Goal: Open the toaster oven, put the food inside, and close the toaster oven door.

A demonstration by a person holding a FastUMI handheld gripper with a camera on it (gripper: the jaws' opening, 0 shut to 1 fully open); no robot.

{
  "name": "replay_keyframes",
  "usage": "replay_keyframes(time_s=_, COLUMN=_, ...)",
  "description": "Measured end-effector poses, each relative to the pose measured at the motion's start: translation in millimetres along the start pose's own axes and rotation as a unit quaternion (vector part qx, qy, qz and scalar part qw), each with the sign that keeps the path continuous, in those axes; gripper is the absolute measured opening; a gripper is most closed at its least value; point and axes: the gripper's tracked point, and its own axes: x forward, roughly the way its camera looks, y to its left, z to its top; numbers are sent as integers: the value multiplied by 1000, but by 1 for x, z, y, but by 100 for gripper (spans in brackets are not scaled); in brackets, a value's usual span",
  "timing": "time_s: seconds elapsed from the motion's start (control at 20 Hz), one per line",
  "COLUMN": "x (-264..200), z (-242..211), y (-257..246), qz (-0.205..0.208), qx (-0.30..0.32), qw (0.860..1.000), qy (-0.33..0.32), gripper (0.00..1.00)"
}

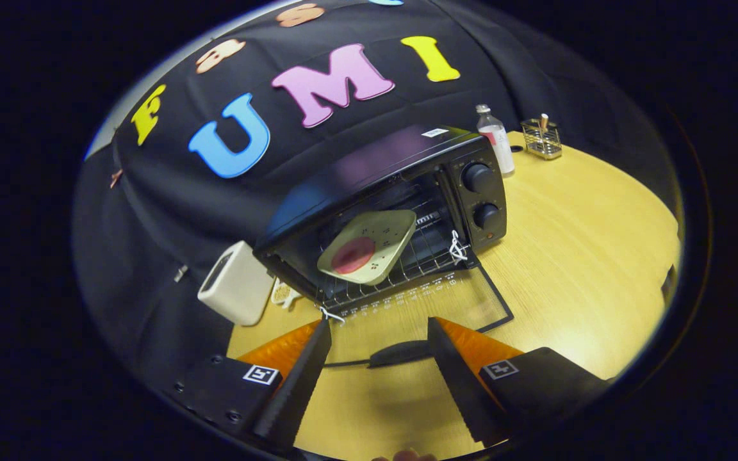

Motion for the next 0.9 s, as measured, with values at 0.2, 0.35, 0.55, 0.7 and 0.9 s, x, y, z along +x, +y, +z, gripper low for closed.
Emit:
replay_keyframes(time_s=0.2, x=-6, z=-28, y=-14, qz=-29, qx=-67, qw=997, qy=33, gripper=99)
replay_keyframes(time_s=0.35, x=-3, z=-54, y=-35, qz=-60, qx=-106, qw=990, qy=68, gripper=100)
replay_keyframes(time_s=0.55, x=11, z=-80, y=-54, qz=-85, qx=-166, qw=978, qy=98, gripper=100)
replay_keyframes(time_s=0.7, x=33, z=-95, y=-65, qz=-89, qx=-205, qw=968, qy=112, gripper=100)
replay_keyframes(time_s=0.9, x=49, z=-101, y=-60, qz=-94, qx=-205, qw=968, qy=113, gripper=100)
